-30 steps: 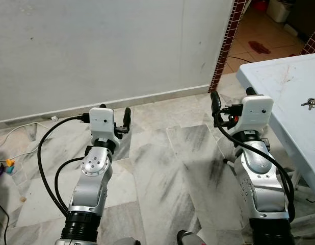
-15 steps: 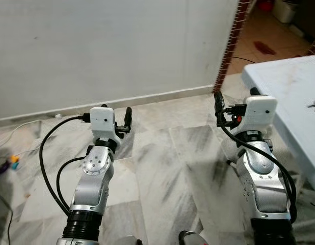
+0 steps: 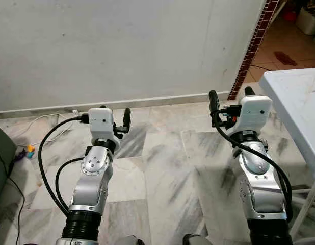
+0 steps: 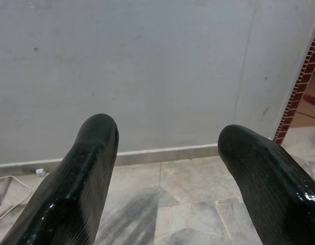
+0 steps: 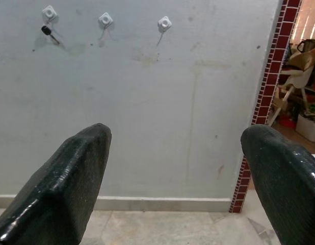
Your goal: Hang keys on a hook
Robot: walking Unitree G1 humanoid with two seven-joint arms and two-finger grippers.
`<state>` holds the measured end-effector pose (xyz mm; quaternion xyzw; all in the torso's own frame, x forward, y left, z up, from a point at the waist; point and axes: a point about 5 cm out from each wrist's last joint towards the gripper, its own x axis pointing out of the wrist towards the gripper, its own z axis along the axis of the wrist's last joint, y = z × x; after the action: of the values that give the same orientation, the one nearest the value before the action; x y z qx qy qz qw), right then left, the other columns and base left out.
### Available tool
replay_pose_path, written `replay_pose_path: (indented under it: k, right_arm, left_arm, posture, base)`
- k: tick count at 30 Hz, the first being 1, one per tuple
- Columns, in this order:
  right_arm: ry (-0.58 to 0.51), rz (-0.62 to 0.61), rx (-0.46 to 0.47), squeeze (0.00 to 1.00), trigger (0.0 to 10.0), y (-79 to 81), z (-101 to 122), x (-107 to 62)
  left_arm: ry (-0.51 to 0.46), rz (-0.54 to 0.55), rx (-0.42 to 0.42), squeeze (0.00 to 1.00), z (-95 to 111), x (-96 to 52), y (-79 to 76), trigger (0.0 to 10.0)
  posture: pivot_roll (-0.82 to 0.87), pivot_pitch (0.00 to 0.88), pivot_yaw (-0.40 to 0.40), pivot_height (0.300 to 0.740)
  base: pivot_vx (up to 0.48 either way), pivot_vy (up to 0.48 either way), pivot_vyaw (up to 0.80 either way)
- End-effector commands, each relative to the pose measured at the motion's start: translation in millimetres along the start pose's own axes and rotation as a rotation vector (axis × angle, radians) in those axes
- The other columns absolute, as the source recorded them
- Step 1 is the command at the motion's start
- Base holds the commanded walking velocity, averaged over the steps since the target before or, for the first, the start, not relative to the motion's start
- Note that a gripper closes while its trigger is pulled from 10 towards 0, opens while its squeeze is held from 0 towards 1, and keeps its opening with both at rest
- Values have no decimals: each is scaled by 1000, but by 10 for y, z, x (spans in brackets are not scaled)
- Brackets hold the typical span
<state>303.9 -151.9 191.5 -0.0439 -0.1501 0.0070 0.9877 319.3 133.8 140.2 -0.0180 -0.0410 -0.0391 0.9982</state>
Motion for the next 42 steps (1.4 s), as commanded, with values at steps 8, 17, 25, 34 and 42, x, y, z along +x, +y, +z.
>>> replay_pose_path:
  k: [8,17,25,34,42]
  right_arm:
    - [-1,-3,2,0,10000,3,-5,10]
    - [-2,-5,3,0,10000,5,1,4]
    - [-2,-8,1,0,10000,2,3,11]
    - [4,-15,-5,0,10000,0,-4,9]
    - [6,-28,-7,0,10000,-30,5,19]
  left_arm:
    - [7,10,1,0,3,18,33,10000]
    - [14,10,-2,0,-8,11,30,10000]
    - [9,14,6,0,3,22,39,10000]
    - [1,9,15,0,10,20,36,10000]
    - [-4,-11,27,0,15,22,31,10000]
  posture:
    - [-57,137,94,740]
    - [-59,139,95,740]
    - [-57,138,96,740]
    - [-59,141,97,740]
    - [-61,141,96,740]
  base:
    - [0,292,0]
    - [0,340,0]
    - [0,377,0]
    - [0,249,0]
    - [0,0,0]
